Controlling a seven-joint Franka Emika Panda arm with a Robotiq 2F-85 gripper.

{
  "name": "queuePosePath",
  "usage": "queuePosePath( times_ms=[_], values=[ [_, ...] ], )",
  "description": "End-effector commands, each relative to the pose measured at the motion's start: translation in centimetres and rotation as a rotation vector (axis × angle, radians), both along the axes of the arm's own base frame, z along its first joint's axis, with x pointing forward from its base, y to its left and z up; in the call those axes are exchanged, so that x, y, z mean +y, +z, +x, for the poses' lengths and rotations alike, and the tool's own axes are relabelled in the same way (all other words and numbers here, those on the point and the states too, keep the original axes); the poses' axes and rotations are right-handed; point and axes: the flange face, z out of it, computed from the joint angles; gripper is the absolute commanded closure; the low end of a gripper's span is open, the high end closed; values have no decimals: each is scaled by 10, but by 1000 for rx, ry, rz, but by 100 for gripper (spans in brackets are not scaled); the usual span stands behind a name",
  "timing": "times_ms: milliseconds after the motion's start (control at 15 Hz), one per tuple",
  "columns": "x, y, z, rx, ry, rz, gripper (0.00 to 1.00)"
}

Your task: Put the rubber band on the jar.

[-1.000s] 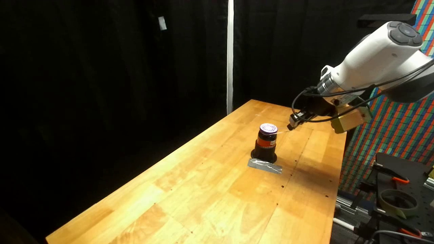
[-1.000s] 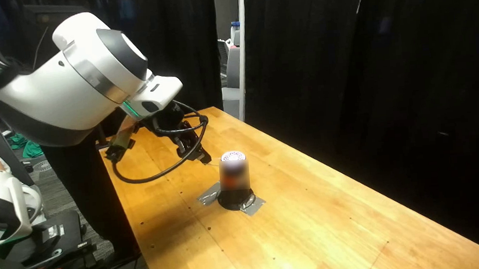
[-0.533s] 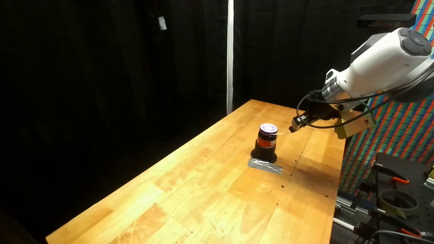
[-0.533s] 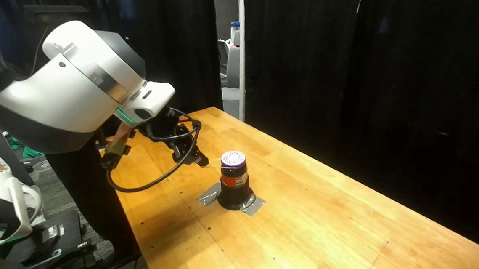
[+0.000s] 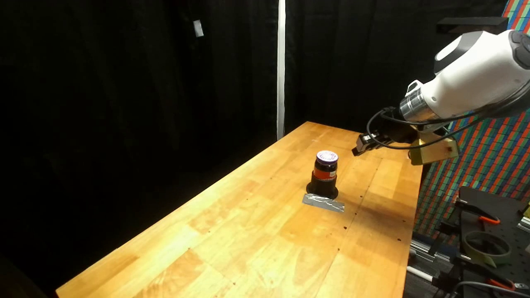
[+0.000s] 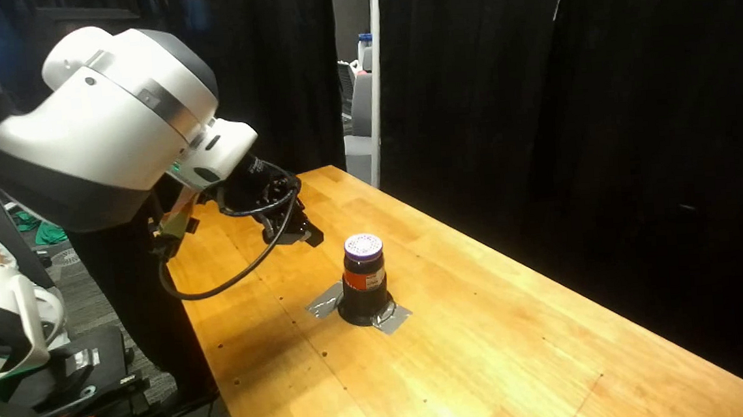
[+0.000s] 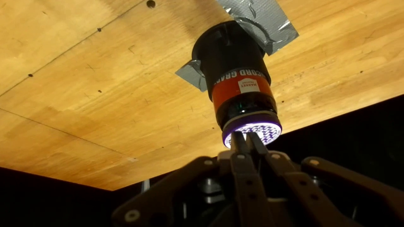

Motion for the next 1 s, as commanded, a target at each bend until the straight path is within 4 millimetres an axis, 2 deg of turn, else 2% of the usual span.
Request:
queuePosePath(
  times_ms=[0,200,267,400,533,867,933],
  values=[
    [5,17,-10,-79,0,31,90],
    [-2,1,-10,24,47,-24,90],
    [-6,-19,-12,97,62,-52,64],
    [-10,-35,-10,177,68,-95,60],
    [-5,-52,-9,266,89,-131,45],
    [25,-86,-11,494,179,-149,8],
    [13,-78,-12,436,137,-135,24]
  ],
)
